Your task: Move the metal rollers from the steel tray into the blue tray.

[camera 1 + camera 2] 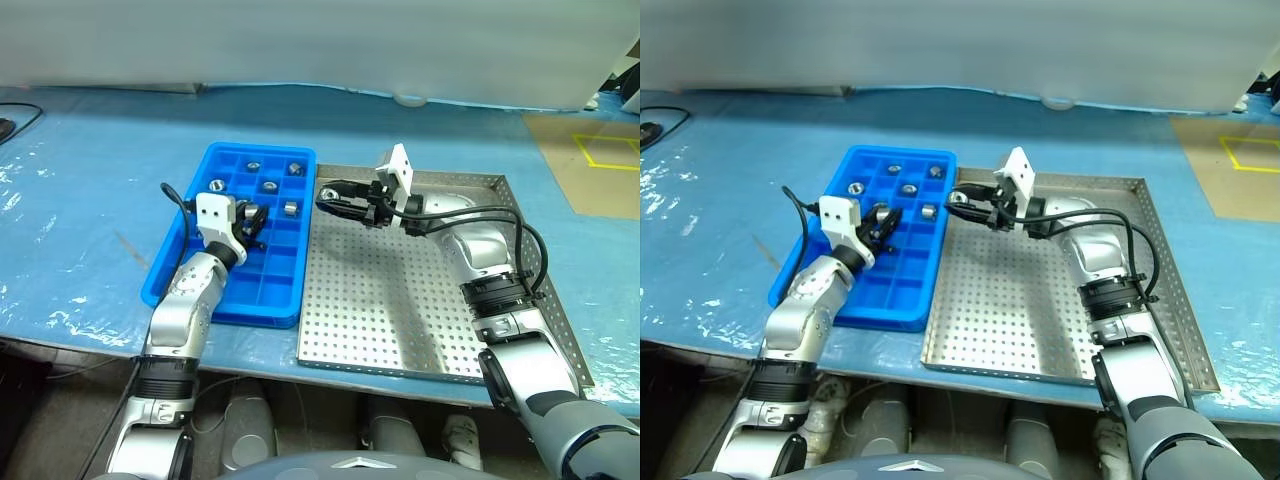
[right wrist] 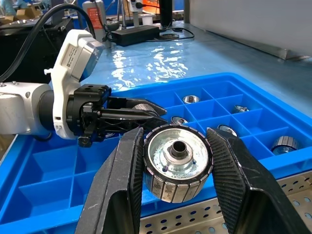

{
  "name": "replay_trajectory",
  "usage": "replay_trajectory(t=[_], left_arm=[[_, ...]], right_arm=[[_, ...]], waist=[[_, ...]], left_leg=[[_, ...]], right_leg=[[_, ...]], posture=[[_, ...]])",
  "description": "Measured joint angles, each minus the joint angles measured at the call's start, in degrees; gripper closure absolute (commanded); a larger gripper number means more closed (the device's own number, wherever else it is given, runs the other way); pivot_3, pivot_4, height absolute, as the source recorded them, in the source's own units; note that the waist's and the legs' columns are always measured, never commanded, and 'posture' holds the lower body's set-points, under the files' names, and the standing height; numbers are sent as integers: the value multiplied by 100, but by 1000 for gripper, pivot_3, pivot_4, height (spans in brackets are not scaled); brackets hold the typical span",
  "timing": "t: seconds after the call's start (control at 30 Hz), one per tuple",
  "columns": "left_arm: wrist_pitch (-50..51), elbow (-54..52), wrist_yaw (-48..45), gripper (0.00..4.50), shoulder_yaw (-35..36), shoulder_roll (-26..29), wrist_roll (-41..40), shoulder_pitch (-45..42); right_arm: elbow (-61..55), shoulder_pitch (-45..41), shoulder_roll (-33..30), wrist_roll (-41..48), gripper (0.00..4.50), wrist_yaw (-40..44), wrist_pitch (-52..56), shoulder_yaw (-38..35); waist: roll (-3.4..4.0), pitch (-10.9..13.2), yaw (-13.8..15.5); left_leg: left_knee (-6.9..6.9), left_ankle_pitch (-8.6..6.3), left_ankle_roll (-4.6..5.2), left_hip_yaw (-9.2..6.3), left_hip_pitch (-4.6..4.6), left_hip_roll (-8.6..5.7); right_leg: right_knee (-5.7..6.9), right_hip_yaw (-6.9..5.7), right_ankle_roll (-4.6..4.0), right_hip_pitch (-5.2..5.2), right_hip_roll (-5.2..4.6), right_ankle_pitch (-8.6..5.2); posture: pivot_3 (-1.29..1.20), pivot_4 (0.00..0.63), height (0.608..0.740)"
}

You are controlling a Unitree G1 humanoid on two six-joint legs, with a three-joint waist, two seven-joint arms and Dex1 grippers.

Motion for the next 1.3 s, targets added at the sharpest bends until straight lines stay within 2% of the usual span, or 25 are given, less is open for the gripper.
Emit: replay_trajectory(t=[0.07,0.13,0.3,0.5,0.67,0.83,1.0,1.3], left_arm=[[84,-118,-62,2330,-6,39,-4,101],[154,-176,-116,1841,-4,83,-7,178],[353,-242,-298,148,21,148,-132,198],[338,-538,-921,148,116,487,-391,248],[248,-1159,-1806,148,183,947,-836,723],[213,-1734,-2613,148,304,1790,-1035,1300],[235,-2172,-2771,148,516,2079,-1150,1554],[204,-2641,-2606,148,731,2074,-1196,2427]], right_arm=[[0,0,2,-20,2886,1,-15,0],[0,0,20,-24,2886,4,-40,0],[0,0,83,-34,2886,15,-91,0],[5,0,85,-35,2886,122,-96,1],[47,-2,84,-133,2886,349,-93,120],[323,-8,88,-453,2886,639,-199,472],[535,-98,235,-699,2886,966,-401,755],[1010,-573,644,-759,2886,1426,-619,859]], waist=[[0,0,-3],[0,0,-3],[0,0,0],[0,0,0],[0,0,4],[2,1,29],[3,2,86],[4,3,184]], left_leg=[[-1,0,0,0,0,0],[-3,0,0,0,0,0],[-3,0,0,0,0,0],[-4,0,0,0,-1,2],[-9,0,0,0,0,4],[-11,0,-2,0,-1,7],[-10,0,-2,-2,-1,6],[-15,-1,-2,-3,-4,11]], right_leg=[[-1,0,-2,-1,0,-1],[-1,0,-4,-2,1,-2],[0,0,-5,-2,1,-3],[-1,0,-6,-4,1,-4],[0,-2,-11,-7,2,-7],[2,-4,-12,-8,4,-8],[7,-5,-12,-8,2,-8],[5,-7,-16,-13,6,-12]], posture=[[166,150,740],[166,150,740],[174,150,740],[191,150,740],[229,150,740],[276,150,740],[322,150,740],[436,150,740]])
